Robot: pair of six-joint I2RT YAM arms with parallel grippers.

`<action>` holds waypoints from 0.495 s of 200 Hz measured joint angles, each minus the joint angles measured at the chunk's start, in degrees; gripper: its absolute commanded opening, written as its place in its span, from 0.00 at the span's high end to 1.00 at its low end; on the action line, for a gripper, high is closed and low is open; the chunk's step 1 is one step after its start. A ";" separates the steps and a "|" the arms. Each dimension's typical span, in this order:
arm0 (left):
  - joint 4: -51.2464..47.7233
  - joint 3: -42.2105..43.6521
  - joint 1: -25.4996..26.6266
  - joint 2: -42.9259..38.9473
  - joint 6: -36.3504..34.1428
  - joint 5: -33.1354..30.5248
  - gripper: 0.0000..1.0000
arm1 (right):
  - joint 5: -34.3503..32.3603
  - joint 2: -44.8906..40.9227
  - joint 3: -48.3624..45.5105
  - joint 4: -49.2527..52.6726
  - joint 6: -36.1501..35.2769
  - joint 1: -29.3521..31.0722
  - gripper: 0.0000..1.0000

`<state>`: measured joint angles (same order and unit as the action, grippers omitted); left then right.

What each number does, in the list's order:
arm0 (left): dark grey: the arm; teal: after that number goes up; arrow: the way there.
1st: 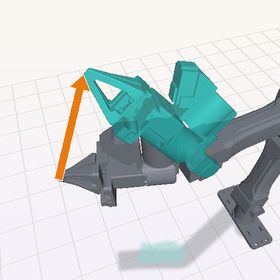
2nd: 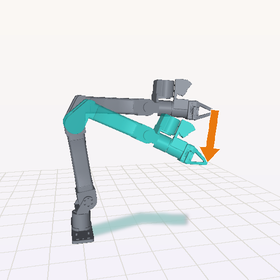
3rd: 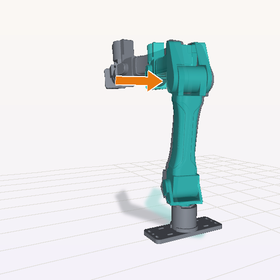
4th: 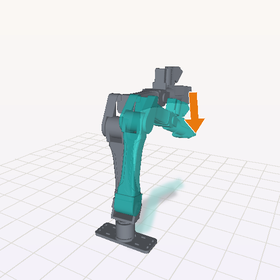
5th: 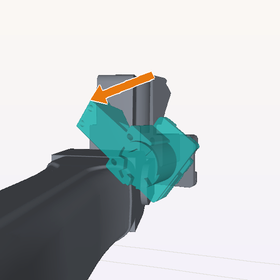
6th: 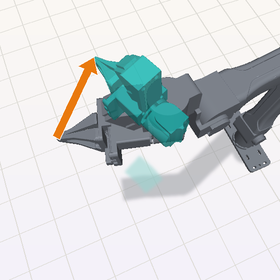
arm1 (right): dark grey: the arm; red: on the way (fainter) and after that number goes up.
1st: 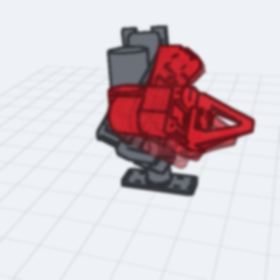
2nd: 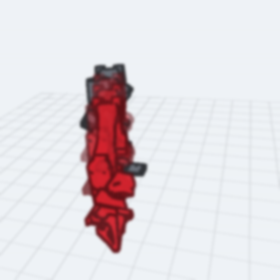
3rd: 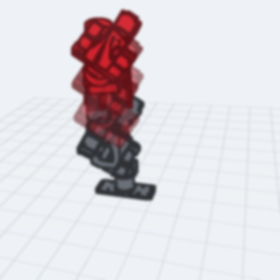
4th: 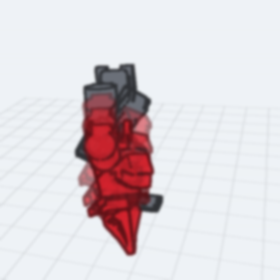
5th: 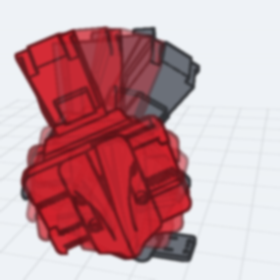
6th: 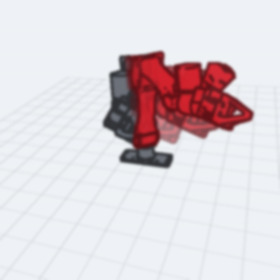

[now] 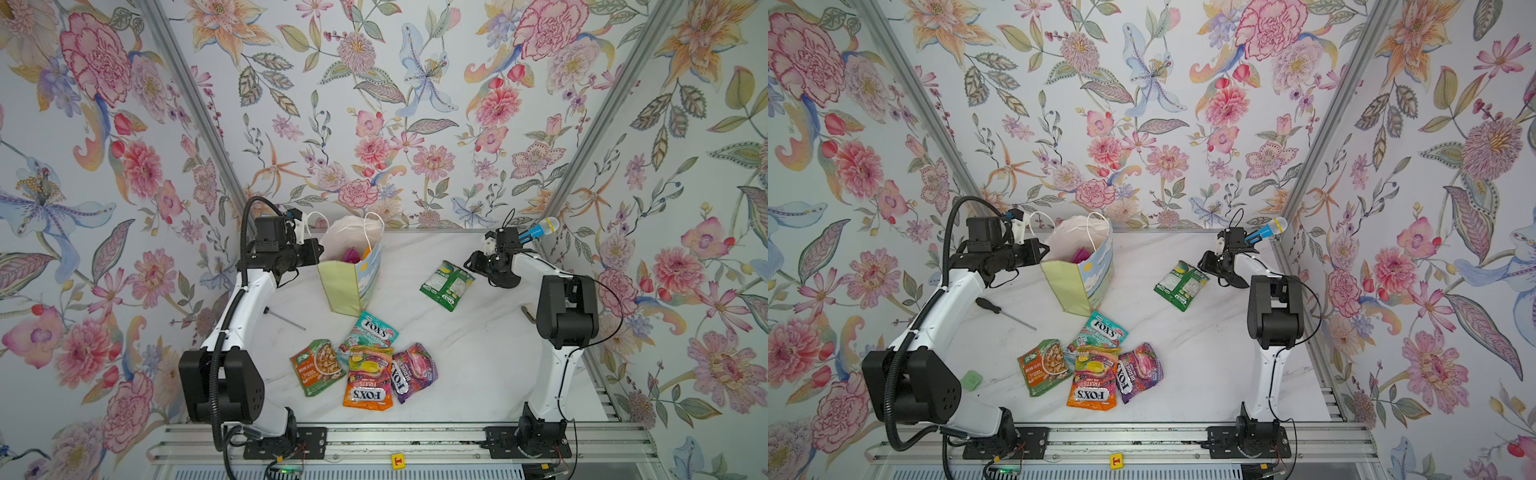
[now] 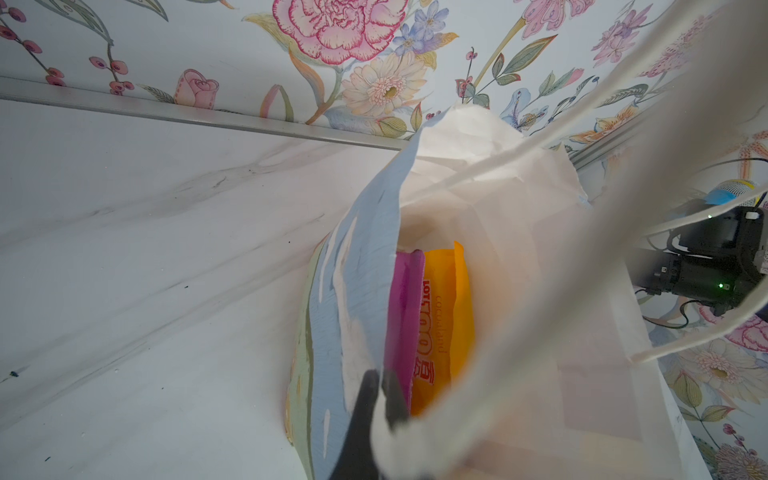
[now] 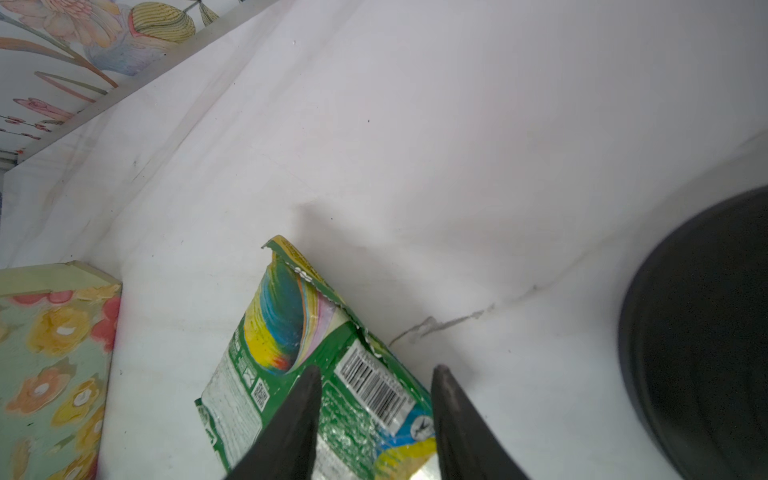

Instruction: Place the snacks into the paper bag

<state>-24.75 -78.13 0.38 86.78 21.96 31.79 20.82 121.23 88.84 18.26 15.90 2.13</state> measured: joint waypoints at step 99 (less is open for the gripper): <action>0.00 0.00 0.00 0.00 0.00 0.00 1.00 | 1.36 1.03 -2.97 -0.59 0.22 6.71 0.54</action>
<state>-24.75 -78.13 0.38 86.78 21.96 31.79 22.17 122.26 85.86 17.67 16.12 8.84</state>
